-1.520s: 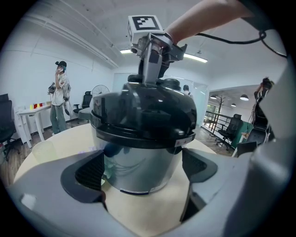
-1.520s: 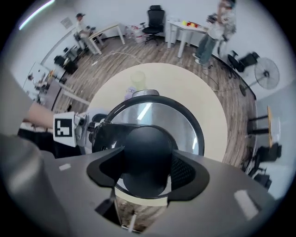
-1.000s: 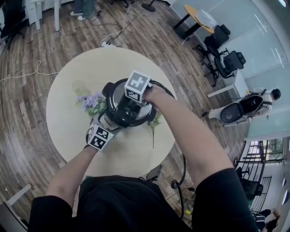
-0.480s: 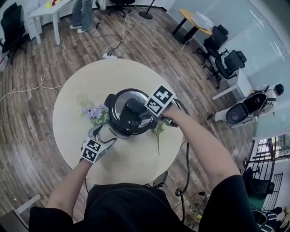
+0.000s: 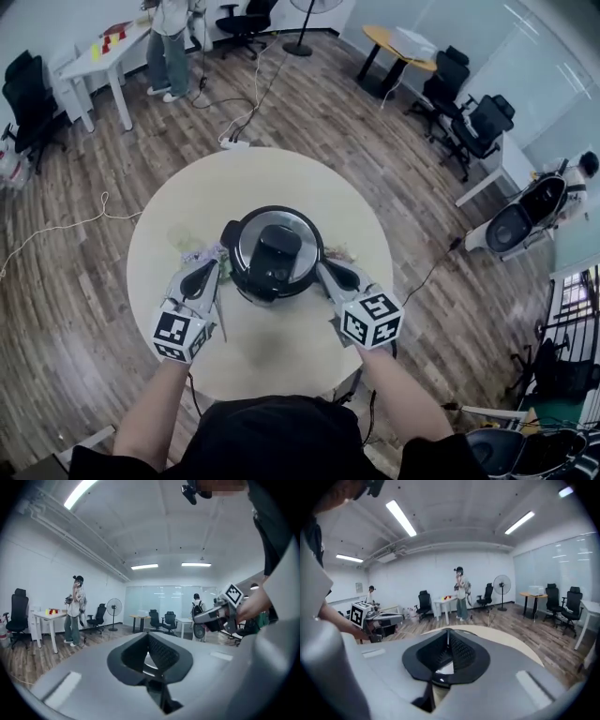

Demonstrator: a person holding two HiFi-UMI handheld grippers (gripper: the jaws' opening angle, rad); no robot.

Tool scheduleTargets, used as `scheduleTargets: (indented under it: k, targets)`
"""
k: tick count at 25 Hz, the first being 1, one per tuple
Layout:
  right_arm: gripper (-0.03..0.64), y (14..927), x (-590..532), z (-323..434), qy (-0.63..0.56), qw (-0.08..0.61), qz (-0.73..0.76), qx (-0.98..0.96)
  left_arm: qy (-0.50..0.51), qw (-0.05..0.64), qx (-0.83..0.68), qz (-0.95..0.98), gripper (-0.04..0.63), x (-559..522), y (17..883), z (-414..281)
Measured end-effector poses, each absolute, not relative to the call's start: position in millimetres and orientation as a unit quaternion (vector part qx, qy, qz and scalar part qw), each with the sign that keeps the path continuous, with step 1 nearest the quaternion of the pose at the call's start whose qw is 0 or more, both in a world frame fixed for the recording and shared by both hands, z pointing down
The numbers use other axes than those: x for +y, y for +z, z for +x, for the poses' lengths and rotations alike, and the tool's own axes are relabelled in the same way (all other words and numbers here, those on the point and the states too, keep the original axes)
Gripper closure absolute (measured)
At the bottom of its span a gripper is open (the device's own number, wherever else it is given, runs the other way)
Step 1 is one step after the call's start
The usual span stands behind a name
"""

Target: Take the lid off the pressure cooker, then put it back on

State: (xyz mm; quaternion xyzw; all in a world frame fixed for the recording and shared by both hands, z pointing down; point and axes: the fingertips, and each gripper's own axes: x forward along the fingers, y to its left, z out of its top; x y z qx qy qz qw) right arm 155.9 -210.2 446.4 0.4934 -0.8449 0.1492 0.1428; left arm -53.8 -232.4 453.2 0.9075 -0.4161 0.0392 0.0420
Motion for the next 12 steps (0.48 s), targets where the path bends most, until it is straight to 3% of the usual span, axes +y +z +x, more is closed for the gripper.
scheduleTargets:
  k: [6, 12]
  targets:
    - [0.609, 411, -196, 178, 0.06, 0.002, 0.582, -0.811, 0.021, -0.02, -0.419, 0.907, 0.594, -235, 404, -14]
    - [0.609, 411, -210, 193, 0.038, -0.018, 0.606, -0.794, 0.023, -0.028, -0.412, 0.911, 0.594, -248, 403, 17]
